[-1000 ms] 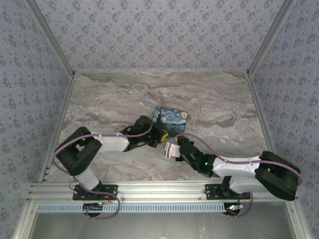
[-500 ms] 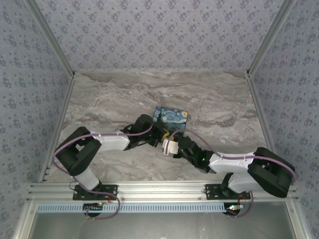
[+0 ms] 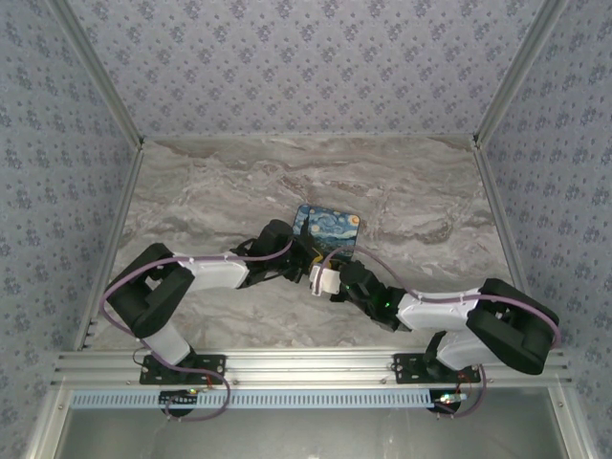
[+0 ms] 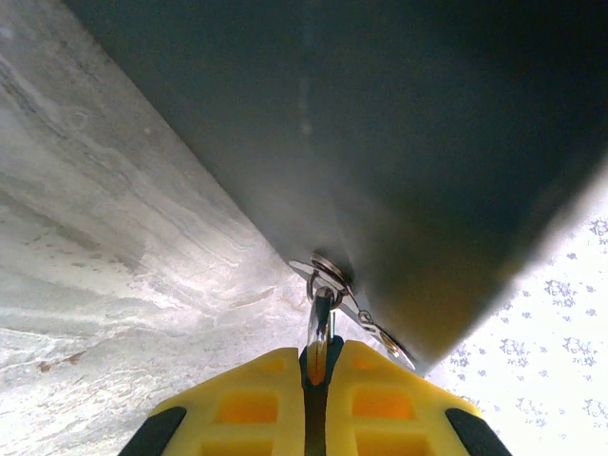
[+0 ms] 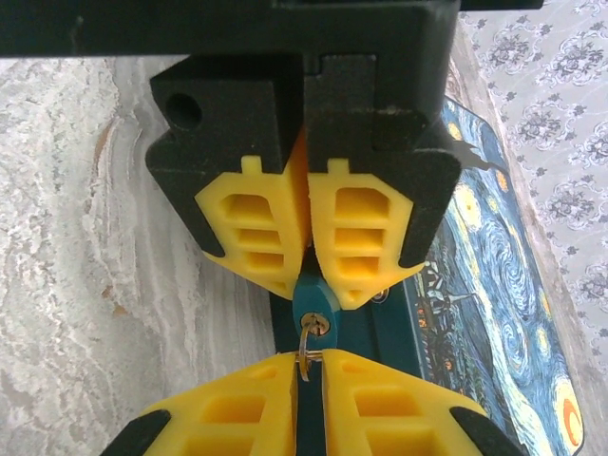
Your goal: Unlock a padlock with a key
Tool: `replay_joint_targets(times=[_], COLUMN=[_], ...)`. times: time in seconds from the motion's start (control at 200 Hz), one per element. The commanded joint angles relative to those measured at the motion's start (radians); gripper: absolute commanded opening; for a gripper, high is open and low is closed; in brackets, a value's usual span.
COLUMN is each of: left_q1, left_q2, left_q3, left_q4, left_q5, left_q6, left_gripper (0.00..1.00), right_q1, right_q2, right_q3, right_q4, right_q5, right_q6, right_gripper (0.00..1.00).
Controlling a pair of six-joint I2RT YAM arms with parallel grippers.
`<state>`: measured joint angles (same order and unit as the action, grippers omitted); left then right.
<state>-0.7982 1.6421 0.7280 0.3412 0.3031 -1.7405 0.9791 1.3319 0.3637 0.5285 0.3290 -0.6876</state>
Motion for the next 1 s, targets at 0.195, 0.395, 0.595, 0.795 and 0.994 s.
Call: replay_joint_targets(times=[0.195, 0.395, 0.595, 0.795, 0.994], left_q1=[-0.005, -0.005, -0.004, -0.004, -0.005], left_q2=[0.001, 0.005, 0.011, 0.018, 0.021], left_q3=[0.025, 0.024, 0.027, 0.03, 0.03], left_q4=[0.045, 0.058, 0.067, 0.074, 0.076], left_q5=[0.044, 0.046, 0.047, 0.046, 0.047], left_q6=[-0.007, -0.011, -0.014, -0.02, -0.021], left_gripper=[0.0, 0.0, 0.0, 0.0, 0.0], right_q1=[-0.011, -0.031, -0.043, -0.051, -0.04], right_q2=[0.043, 0.035, 0.045, 0.08, 0.109], right_q3=[0.038, 0.044, 0.052, 0.053, 0.043], right_q4=[0.097, 0.093, 0.08, 0.103, 0.119], right_q5=[0.04, 0.005, -0.019, -0.065, -0.046], right_q6=[0.08, 0.242, 0.436, 0.75, 0.835], right_gripper=[0.1, 0.0, 0.0, 0.0, 0.0])
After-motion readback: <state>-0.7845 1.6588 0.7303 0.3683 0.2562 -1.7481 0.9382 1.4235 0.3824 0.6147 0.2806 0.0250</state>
